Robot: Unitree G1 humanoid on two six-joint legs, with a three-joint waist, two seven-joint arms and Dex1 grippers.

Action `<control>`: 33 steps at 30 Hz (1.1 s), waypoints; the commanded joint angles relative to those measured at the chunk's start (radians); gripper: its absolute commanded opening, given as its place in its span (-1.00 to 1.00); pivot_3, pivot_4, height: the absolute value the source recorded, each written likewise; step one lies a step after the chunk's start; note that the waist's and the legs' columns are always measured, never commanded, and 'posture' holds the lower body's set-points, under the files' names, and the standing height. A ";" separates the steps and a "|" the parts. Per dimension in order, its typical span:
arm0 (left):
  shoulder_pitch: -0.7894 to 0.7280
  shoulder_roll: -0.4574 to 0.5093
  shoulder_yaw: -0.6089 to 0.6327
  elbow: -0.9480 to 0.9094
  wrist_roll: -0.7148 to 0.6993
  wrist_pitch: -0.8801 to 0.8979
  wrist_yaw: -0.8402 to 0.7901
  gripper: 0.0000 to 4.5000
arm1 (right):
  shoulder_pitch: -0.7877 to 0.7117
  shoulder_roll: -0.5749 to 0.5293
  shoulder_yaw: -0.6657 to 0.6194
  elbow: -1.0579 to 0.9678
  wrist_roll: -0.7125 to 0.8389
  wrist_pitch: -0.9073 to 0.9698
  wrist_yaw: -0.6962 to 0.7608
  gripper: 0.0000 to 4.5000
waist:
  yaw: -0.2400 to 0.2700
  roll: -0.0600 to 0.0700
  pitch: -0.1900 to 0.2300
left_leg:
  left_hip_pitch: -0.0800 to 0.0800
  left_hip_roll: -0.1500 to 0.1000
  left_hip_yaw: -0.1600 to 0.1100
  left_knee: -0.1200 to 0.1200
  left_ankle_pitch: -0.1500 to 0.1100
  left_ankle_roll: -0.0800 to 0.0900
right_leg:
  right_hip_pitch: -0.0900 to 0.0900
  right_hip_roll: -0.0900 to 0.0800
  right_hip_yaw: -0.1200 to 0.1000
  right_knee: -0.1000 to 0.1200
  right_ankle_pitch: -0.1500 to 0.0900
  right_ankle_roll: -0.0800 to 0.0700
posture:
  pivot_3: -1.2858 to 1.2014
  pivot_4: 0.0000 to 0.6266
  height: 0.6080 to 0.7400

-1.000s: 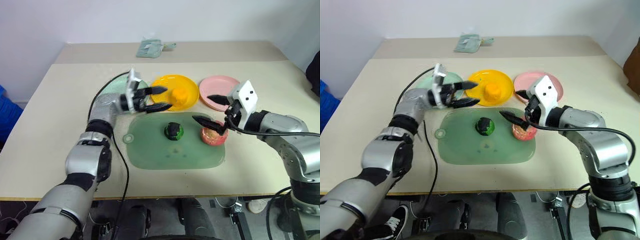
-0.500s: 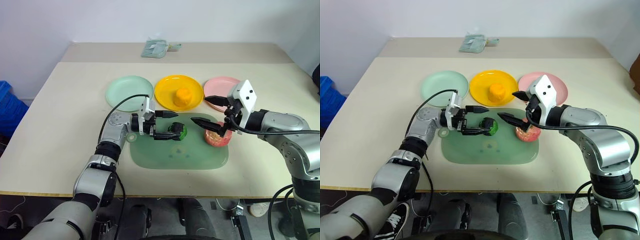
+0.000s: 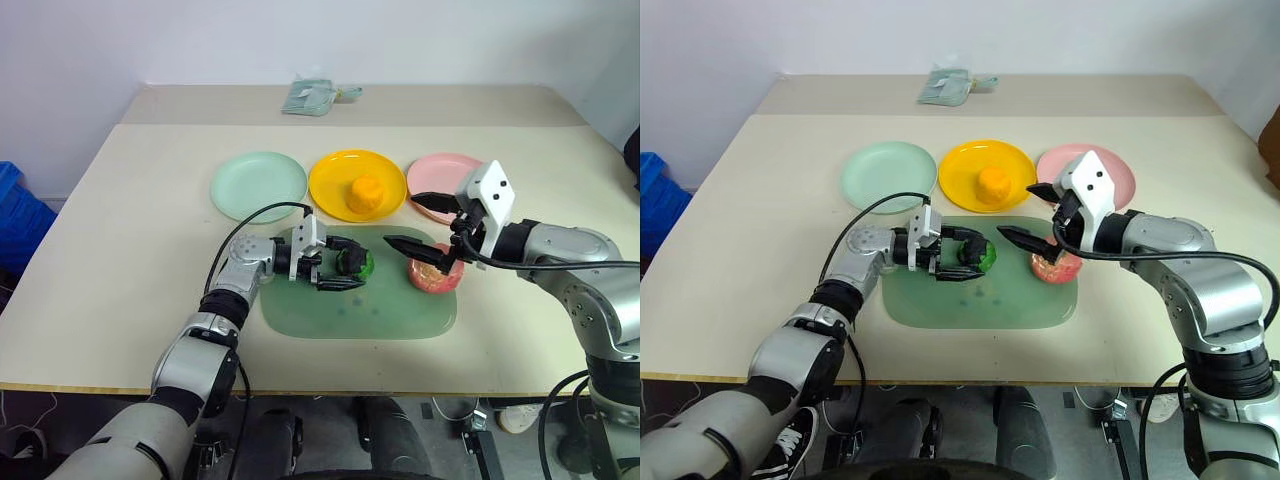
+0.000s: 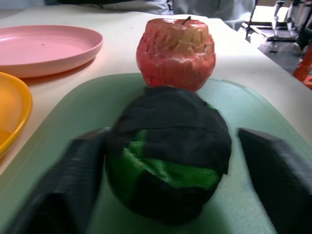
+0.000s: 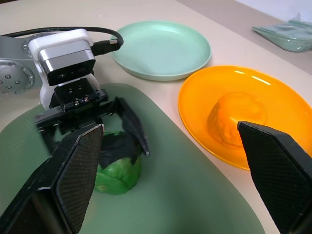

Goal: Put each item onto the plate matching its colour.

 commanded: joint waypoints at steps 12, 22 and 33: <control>-0.080 0.078 0.205 -0.034 -0.142 0.117 0.227 0.63 | -0.015 -0.007 -0.015 -0.025 -0.034 -0.053 -0.023 1.00 | -0.004 0.000 0.000 | 0.000 0.001 0.000 0.000 0.000 0.000 | 0.000 0.000 0.000 0.000 0.000 0.000 | 0.03 -0.52 1.00; -0.038 0.106 0.242 -0.100 -0.172 0.117 0.256 0.63 | -0.042 0.000 0.005 0.012 -0.045 -0.081 -0.006 1.00 | 0.002 0.000 0.000 | -0.001 -0.001 0.000 0.000 0.003 -0.005 | 0.000 -0.001 0.000 -0.001 0.000 0.000 | 0.03 -0.52 1.00; 0.039 0.028 0.101 -0.189 -0.071 0.087 0.279 0.63 | -0.040 -0.002 0.007 0.008 -0.041 -0.083 -0.012 1.00 | -0.001 0.000 0.000 | 0.000 0.000 0.000 0.000 0.002 -0.004 | 0.000 0.000 0.000 -0.001 0.000 0.000 | 0.03 -0.52 1.00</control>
